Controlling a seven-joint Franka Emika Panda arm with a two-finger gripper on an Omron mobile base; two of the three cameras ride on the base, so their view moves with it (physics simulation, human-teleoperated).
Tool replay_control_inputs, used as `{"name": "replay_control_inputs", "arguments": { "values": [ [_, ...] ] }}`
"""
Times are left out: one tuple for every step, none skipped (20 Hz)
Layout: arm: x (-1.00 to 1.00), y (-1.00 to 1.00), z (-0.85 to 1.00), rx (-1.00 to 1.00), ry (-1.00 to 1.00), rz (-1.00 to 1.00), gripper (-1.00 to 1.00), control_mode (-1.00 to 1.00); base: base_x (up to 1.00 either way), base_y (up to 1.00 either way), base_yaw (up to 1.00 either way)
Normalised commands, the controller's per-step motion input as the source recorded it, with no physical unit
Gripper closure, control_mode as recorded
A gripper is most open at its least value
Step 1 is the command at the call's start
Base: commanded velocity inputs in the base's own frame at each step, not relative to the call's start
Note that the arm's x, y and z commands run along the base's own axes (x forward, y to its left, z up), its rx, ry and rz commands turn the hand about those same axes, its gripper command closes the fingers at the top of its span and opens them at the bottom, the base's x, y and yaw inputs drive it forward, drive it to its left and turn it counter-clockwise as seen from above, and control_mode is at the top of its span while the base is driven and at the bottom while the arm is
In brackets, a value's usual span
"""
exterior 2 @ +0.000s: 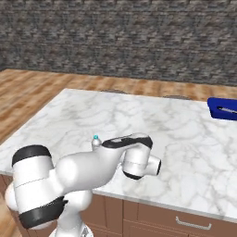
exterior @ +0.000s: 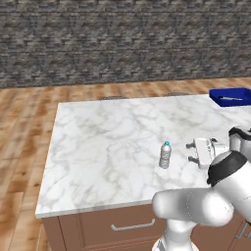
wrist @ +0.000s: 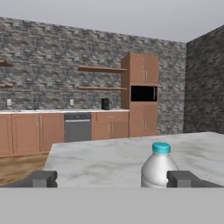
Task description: Place the drinks on the dining counter in a tight cluster.
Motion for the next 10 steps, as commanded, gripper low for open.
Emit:
{"name": "replay_control_inputs", "arguments": {
  "values": [
    [-0.49,0.0,0.36,-0.04,0.0,-0.18,-1.0,-1.0,0.0,0.0,0.0],
    [-0.5,0.0,0.38,-0.02,0.0,-0.16,-1.0,-1.0,0.0,0.0,0.0],
    [-0.49,0.01,0.37,-0.04,0.03,-0.15,-1.0,-1.0,0.0,0.0,0.0],
    [-0.51,0.02,0.39,-0.04,0.03,-0.12,-1.0,-1.0,0.0,0.0,0.0],
    [-0.5,0.03,0.37,-0.05,0.04,-0.12,-1.0,-1.0,0.0,0.0,0.0],
    [-0.52,0.05,0.36,-0.07,0.03,-0.1,-1.0,-1.0,0.0,0.0,0.0],
    [-0.51,0.09,0.35,-0.09,0.03,-0.09,-1.0,-1.0,0.0,0.0,0.0],
    [-0.48,0.16,0.35,-0.12,0.04,-0.08,-1.0,-1.0,0.0,0.0,0.0],
    [-0.43,0.22,0.36,-0.16,0.07,-0.05,-1.0,-1.0,0.0,0.0,0.0],
    [-0.39,0.25,0.36,-0.17,0.08,-0.04,-1.0,-1.0,0.0,0.0,0.0]
  ]
}}
